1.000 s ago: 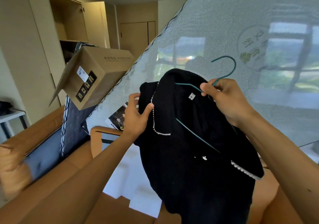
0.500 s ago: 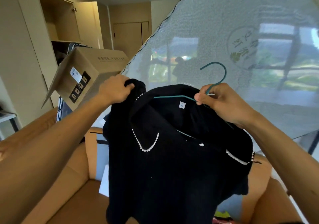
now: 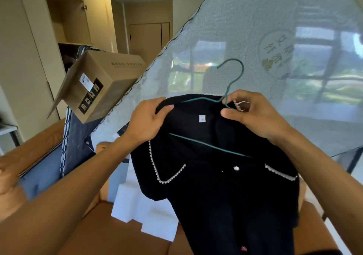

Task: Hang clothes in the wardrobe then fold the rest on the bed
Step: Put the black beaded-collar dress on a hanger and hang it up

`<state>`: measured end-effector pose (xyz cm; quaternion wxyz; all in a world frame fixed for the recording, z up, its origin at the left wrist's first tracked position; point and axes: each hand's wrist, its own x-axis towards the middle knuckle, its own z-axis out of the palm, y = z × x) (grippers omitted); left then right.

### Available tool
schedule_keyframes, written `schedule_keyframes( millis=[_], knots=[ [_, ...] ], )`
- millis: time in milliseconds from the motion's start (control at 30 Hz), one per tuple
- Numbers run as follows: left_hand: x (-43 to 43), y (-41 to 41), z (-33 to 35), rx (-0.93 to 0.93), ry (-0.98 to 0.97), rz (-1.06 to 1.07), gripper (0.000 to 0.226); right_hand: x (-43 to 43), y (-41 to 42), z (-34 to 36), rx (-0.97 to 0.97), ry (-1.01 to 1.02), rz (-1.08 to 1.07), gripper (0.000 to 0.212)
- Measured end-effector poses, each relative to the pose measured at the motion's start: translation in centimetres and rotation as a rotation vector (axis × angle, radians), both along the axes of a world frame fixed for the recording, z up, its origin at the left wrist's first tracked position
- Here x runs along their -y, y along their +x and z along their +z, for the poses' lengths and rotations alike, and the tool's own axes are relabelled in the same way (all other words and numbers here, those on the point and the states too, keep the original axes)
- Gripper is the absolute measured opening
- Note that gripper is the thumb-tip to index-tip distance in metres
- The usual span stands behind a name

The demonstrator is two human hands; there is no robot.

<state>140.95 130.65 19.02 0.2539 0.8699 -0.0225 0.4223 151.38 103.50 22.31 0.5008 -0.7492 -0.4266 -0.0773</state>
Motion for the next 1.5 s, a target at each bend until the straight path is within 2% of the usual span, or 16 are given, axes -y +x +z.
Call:
schedule_keyframes(
  millis=[67, 133, 300, 400, 467, 667, 800, 867, 933, 1000, 1100, 1200, 1267, 1333, 1433, 1500],
  knots=[
    [-0.5, 0.2, 0.4, 0.039, -0.031, 0.010, 0.024, 1.6, 0.6, 0.1, -0.098, -0.020, 0.016, 0.041],
    [-1.3, 0.1, 0.8, 0.056, -0.039, 0.027, 0.032, 3.4, 1.4, 0.0, -0.158, -0.053, -0.030, 0.050],
    [-2.8, 0.0, 0.8, 0.131, -0.049, 0.055, 0.034, 6.7, 3.9, -1.5, -0.227, -0.320, -0.161, 0.040],
    [-3.8, -0.2, 0.7, 0.143, -0.068, 0.057, 0.036, 6.8, 4.6, -2.9, -0.229, -0.241, -0.103, 0.027],
    [-4.1, -0.3, 0.5, 0.139, -0.080, 0.048, 0.034, 6.5, 5.1, -3.3, -0.121, -0.138, -0.125, 0.019],
    [-4.2, -0.3, 0.0, 0.101, -0.067, 0.042, 0.024, 4.3, 5.1, -2.6, 0.199, -0.029, -0.317, 0.029],
    [-3.5, 0.0, 0.0, 0.120, 0.031, 0.072, 0.039, 2.2, 3.8, -0.9, 0.363, -0.067, -0.478, 0.027],
    [-3.0, 0.5, -0.1, 0.120, 0.059, 0.082, 0.039, 1.0, 2.6, -0.2, 0.302, -0.078, -0.352, 0.026],
    [-3.1, 1.0, -0.2, 0.137, 0.068, 0.102, 0.038, 0.5, 1.7, 0.1, 0.172, -0.152, -0.060, 0.024],
    [-3.7, 1.0, -0.2, 0.153, 0.039, 0.088, 0.034, 0.9, 1.7, 0.0, 0.044, -0.094, 0.157, 0.017],
    [-4.8, 0.6, -0.6, 0.157, -0.088, 0.026, 0.022, 2.6, 4.2, -0.9, 0.108, 0.009, 0.012, 0.012],
    [-5.2, 0.5, -0.7, 0.112, -0.147, -0.031, 0.019, 3.0, 5.4, -2.4, 0.058, -0.265, 0.009, 0.009],
    [-5.2, 0.7, -0.8, 0.026, -0.233, -0.084, 0.028, 2.3, 5.5, -3.6, 0.097, -0.279, 0.021, 0.034],
    [-5.7, 0.8, -0.6, -0.050, -0.312, -0.080, 0.036, 1.9, 5.4, -4.5, 0.204, -0.224, 0.007, 0.043],
    [-6.9, 0.8, 0.5, -0.149, -0.240, -0.033, 0.031, 2.2, 5.5, -5.0, 0.264, -0.233, 0.043, 0.044],
    [-7.2, 0.9, 1.8, -0.207, -0.157, -0.001, 0.041, 2.3, 5.4, -4.8, 0.276, -0.298, 0.098, 0.045]
  ],
)
